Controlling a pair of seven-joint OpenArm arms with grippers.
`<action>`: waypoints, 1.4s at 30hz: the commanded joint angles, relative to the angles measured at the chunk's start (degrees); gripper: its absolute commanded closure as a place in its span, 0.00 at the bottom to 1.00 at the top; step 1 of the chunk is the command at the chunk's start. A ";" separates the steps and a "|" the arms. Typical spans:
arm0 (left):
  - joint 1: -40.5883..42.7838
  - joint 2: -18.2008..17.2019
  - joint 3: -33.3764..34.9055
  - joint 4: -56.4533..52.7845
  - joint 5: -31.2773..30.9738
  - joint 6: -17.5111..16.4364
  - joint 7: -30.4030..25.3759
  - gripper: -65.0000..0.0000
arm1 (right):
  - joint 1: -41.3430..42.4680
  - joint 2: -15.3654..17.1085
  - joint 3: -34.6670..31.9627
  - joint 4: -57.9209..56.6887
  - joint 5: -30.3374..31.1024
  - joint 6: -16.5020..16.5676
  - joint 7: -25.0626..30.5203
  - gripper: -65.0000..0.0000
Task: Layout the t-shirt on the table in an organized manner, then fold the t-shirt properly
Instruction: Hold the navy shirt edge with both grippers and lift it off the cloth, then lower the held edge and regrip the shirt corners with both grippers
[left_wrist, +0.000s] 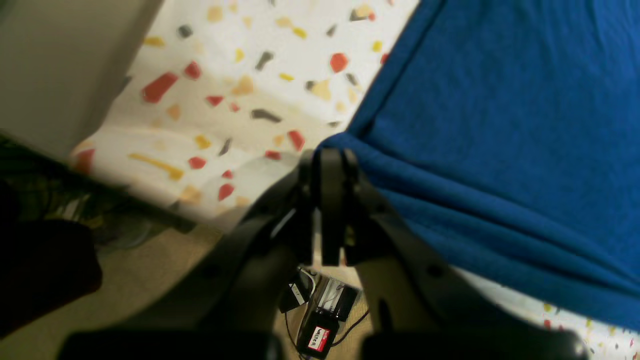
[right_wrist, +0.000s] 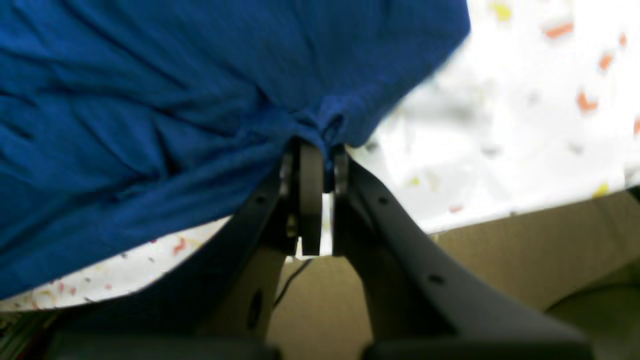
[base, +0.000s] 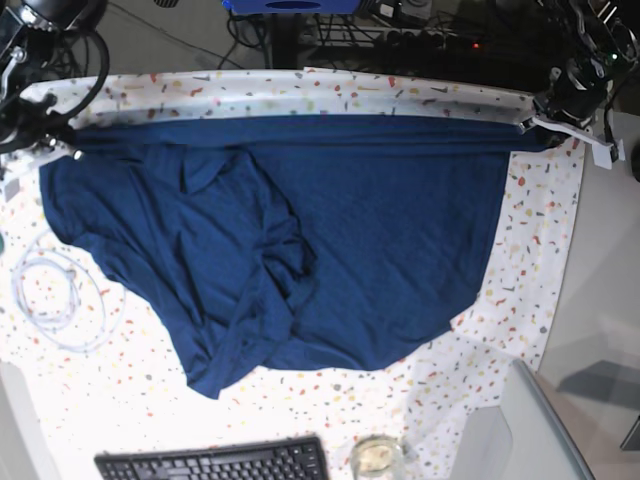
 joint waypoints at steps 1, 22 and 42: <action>-0.48 -0.77 -0.27 0.76 1.25 0.03 0.16 1.00 | 0.91 0.96 -0.01 0.86 0.36 -0.27 0.50 1.00; -11.39 -0.68 0.78 -4.17 7.58 0.03 1.91 1.00 | 11.99 4.03 -5.28 -7.67 0.36 -4.49 0.76 1.00; -21.85 -0.41 4.56 -11.64 16.90 0.12 1.39 1.00 | 16.65 6.94 -11.26 -18.30 0.36 -5.02 9.56 1.00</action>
